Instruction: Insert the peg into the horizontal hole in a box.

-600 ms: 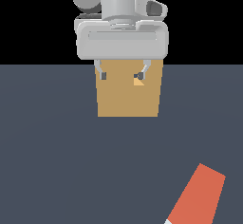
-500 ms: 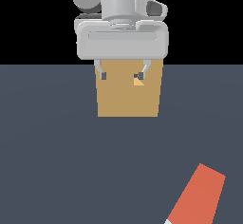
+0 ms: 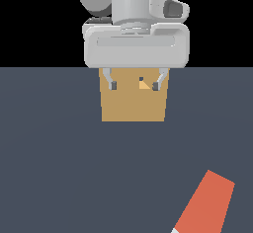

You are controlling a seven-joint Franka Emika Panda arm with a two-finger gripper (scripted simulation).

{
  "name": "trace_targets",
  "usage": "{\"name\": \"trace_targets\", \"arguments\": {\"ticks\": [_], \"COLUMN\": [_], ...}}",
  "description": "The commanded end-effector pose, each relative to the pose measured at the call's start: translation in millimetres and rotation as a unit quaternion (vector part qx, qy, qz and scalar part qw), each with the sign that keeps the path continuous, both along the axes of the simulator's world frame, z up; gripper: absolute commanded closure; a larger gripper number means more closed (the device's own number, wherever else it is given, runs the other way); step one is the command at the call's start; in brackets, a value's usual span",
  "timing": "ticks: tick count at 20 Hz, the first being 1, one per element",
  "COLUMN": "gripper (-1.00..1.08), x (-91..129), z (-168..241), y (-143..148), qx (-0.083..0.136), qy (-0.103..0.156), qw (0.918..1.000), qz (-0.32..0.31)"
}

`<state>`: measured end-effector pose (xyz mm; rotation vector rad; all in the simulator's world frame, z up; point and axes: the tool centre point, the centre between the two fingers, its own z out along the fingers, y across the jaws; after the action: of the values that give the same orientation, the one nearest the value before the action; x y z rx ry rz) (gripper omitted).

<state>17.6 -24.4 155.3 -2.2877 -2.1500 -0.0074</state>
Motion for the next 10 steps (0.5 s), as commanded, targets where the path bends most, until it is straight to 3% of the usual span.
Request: {"name": "trace_targets", "arguments": {"ticks": [1,5,10], "gripper": [-0.92,-0.92,-0.92], "x": [7,20,28], "z": [-7,-24,-47], "y": [-18,-60,-124], "qx": [-0.001,-0.002,-0.002], "qy": [0.000,0.000,0.001], "qw": [0.9996,0.9951,0.9802], "qz": [-0.030,-0.099,-0.198]}}
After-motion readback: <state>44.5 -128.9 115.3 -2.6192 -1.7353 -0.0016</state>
